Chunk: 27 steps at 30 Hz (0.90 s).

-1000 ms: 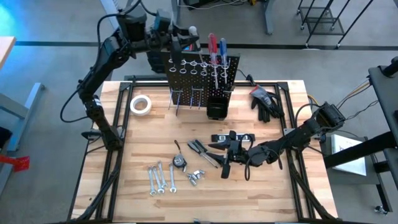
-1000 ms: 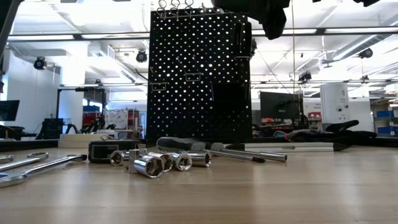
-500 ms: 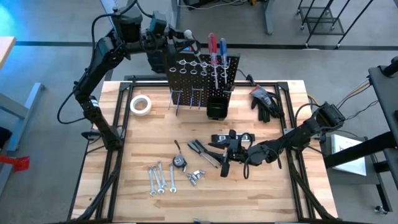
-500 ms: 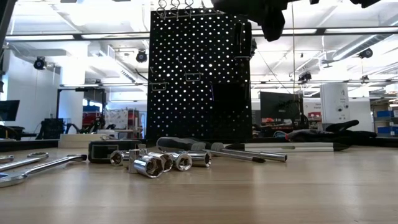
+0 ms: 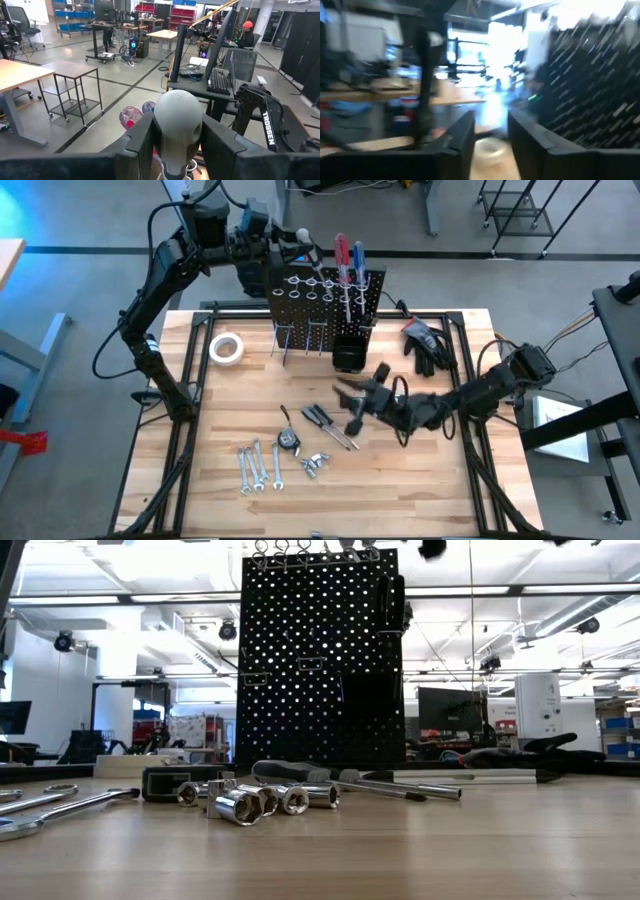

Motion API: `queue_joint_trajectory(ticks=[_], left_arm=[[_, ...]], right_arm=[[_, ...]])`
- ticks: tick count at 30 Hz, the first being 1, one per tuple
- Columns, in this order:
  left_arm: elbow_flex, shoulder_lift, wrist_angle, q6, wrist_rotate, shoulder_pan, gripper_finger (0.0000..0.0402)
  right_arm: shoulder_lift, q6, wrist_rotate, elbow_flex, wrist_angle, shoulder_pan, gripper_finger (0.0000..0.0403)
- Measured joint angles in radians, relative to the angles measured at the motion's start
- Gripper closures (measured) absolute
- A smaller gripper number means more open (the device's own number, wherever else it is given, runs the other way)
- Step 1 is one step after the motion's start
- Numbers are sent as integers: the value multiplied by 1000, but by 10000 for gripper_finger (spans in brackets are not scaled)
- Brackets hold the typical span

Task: Hang tools onto peg board
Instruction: Hang the left bit driver handle on the peg board

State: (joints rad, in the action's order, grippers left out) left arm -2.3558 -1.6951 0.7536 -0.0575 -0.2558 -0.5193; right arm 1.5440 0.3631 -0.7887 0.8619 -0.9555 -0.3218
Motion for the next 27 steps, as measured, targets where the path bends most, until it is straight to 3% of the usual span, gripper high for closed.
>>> queue_joint_trajectory(ticks=[3,9,13,17,22,27], left_arm=[[0,0,0,11,-1,0,283],[0,-4,-14,36,3,1,283],[0,-6,-19,51,3,1,283],[1,-6,-19,64,3,1,283],[1,-6,-19,64,5,1,283],[1,-6,-19,52,9,0,283]], right_arm=[[6,202,0,66,40,55,390],[7,478,-24,211,40,162,400],[2,581,-18,309,72,209,401],[1,567,10,411,263,263,402],[2,385,71,534,550,338,402],[2,288,138,600,686,382,402]])
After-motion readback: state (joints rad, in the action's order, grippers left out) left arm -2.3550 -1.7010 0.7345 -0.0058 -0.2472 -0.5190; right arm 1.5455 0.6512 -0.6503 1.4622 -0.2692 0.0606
